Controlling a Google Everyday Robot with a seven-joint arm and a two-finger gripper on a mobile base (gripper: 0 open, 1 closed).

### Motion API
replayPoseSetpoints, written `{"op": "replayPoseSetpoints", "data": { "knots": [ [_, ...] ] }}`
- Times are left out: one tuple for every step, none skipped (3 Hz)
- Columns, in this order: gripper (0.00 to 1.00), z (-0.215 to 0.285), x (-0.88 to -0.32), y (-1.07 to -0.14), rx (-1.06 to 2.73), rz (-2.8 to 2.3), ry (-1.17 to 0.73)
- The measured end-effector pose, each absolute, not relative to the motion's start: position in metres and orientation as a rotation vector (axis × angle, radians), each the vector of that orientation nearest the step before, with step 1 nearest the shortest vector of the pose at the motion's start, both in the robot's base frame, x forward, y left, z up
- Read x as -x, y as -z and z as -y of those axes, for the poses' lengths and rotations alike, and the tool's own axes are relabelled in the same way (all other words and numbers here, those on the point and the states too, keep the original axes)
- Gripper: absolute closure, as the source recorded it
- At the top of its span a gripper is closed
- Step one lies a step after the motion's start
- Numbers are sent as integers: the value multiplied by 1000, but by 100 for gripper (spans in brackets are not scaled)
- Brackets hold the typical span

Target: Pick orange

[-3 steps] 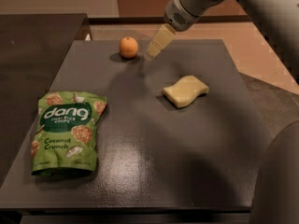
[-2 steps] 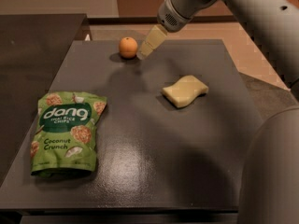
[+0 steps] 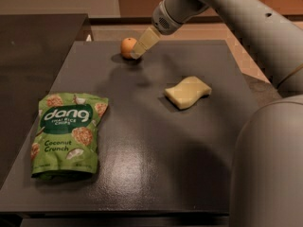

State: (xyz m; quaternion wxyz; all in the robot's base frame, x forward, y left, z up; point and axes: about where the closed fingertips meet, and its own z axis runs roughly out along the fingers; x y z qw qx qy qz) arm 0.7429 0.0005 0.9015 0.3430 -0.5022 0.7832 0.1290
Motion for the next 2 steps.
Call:
{"op": "replayPoseSetpoints", "data": {
  "knots": [
    [0, -11, -753, -895, 1289, -2011, -346],
    [0, -18, -760, -885, 1285, -2008, -349]
  ]
}}
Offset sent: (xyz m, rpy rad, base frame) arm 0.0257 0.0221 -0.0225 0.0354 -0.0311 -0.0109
